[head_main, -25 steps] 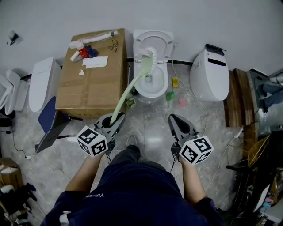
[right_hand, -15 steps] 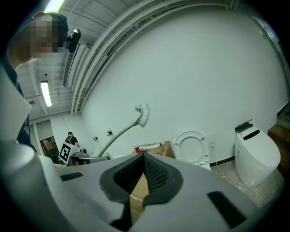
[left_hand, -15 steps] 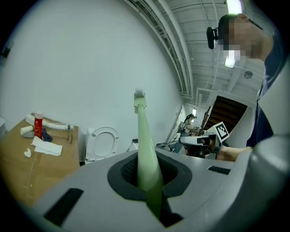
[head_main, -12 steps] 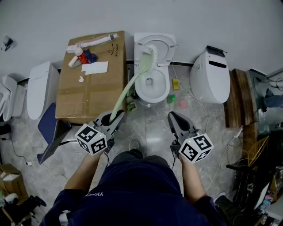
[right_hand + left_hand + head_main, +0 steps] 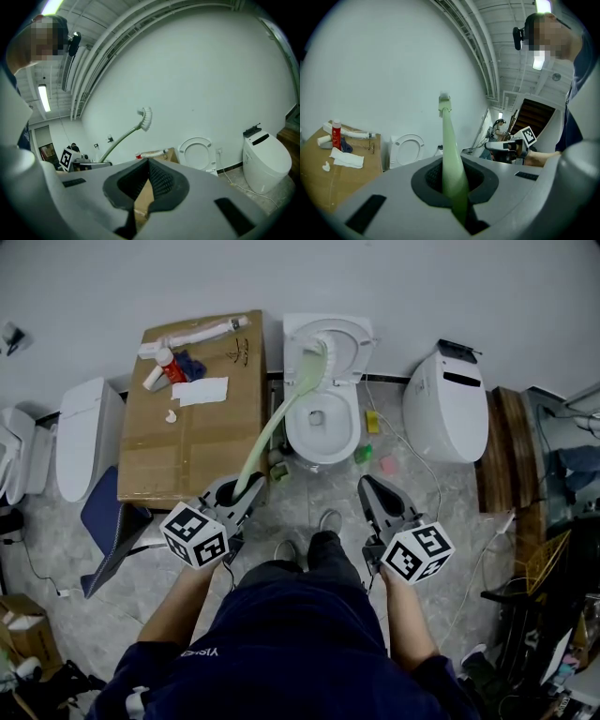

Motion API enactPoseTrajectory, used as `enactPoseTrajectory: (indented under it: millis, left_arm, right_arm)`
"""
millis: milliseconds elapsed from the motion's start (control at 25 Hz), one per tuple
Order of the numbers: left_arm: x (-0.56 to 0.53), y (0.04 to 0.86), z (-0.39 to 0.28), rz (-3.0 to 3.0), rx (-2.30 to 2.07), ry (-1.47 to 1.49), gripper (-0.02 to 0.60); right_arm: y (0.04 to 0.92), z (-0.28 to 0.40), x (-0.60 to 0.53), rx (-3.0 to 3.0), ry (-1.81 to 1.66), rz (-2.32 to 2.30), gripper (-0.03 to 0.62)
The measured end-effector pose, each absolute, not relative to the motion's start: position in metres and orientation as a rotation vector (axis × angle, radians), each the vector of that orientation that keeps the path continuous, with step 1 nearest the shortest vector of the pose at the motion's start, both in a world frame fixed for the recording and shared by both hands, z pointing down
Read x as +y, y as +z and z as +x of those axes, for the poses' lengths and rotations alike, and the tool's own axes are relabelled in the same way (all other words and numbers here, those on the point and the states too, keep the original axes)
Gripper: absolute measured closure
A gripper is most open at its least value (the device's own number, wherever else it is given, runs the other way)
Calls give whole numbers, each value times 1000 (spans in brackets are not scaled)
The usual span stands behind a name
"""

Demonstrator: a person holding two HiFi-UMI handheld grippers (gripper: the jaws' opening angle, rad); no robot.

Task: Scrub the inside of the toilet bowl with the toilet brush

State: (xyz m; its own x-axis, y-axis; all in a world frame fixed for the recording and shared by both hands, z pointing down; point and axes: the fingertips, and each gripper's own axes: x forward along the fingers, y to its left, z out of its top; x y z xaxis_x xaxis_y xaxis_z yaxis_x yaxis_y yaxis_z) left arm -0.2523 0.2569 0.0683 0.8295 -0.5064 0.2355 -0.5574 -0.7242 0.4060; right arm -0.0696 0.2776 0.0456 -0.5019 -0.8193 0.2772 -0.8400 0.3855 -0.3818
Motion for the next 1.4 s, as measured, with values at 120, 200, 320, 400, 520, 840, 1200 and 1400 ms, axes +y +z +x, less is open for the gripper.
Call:
enactPoseTrajectory:
  millis: [120, 200, 320, 400, 520, 840, 1200, 1400]
  left_arm:
    - [247, 70, -249, 2544, -792, 149, 548]
    - [241, 72, -246, 2541, -797, 152, 548]
    - [232, 73, -241, 2532, -811, 157, 548]
    - [224, 74, -235, 2529, -819, 159, 548]
    - [209, 73, -224, 2529, -830, 165, 547]
    - [170, 75, -190, 2511, -867, 175, 548]
    - [131, 78, -141, 2490, -906, 216, 548]
    - [114, 78, -117, 2477, -934, 238, 548]
  right_arm:
    - [47, -66, 266, -2587, 749, 1539, 589]
    - [48, -63, 258, -2593, 749, 1532, 589]
    - [50, -58, 245, -2604, 753, 1520, 589]
    - [50, -53, 235, -2610, 755, 1513, 589]
    - [52, -41, 219, -2614, 761, 1503, 589]
    - [58, -6, 176, -2627, 787, 1456, 589]
    - [69, 41, 133, -2631, 845, 1408, 589]
    - [73, 67, 111, -2640, 871, 1376, 589]
